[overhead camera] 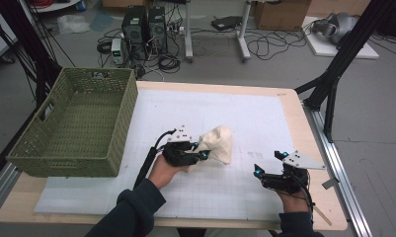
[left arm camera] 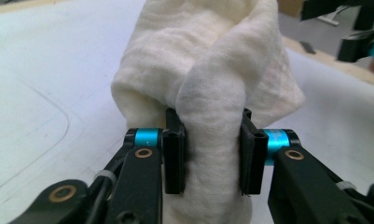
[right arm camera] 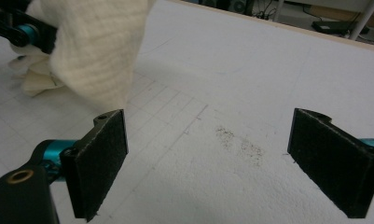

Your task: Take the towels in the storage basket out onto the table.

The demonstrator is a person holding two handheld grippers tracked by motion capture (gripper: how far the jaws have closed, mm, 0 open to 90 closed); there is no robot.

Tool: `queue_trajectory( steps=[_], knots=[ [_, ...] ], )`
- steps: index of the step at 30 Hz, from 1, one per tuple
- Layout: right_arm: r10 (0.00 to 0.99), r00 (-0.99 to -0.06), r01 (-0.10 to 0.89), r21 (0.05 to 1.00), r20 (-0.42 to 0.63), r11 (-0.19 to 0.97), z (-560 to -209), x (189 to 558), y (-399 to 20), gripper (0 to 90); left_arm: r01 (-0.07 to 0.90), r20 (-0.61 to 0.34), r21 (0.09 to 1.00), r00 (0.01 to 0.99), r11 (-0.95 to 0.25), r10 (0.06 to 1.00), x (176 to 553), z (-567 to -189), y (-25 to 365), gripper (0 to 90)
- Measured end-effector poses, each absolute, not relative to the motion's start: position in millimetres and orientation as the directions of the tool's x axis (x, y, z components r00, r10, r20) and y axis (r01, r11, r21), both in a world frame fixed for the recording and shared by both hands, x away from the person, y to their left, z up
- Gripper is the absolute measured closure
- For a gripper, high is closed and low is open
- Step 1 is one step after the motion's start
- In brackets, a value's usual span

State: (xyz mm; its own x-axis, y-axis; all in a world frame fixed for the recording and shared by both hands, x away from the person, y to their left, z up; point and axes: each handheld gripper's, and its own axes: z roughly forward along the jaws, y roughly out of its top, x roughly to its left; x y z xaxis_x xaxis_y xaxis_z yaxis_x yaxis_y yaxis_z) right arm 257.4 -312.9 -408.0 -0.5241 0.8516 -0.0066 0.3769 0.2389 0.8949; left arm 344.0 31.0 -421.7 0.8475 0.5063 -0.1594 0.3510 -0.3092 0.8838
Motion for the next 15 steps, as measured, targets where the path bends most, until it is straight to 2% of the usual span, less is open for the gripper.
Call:
queue_trajectory(
  steps=[3, 4, 8, 15],
  knots=[
    [0.850, -0.526, 0.378, 0.894, -0.007, 0.242, -408.4, 257.7, -311.8, 11.3, 0.351, -0.132, 0.874, 0.837, -0.335, 0.532, 348.9, -428.7, 32.9, 63.8],
    [0.850, -0.526, 0.382, 0.892, -0.004, 0.240, -408.6, 258.0, -311.2, 11.3, 0.367, -0.135, 0.872, 0.815, -0.323, 0.564, 350.6, -430.8, 35.2, 50.1],
    [0.849, -0.528, 0.380, 0.891, -0.009, 0.246, -409.1, 258.9, -311.1, 11.3, 0.388, -0.175, 0.891, 0.774, -0.236, 0.609, 353.0, -424.5, 49.6, 33.0],
    [0.849, -0.529, 0.386, 0.888, -0.008, 0.250, -409.8, 260.7, -309.8, 11.3, 0.355, -0.167, 0.922, 0.724, -0.153, 0.669, 345.1, -408.9, 87.3, 25.5]
  ],
)
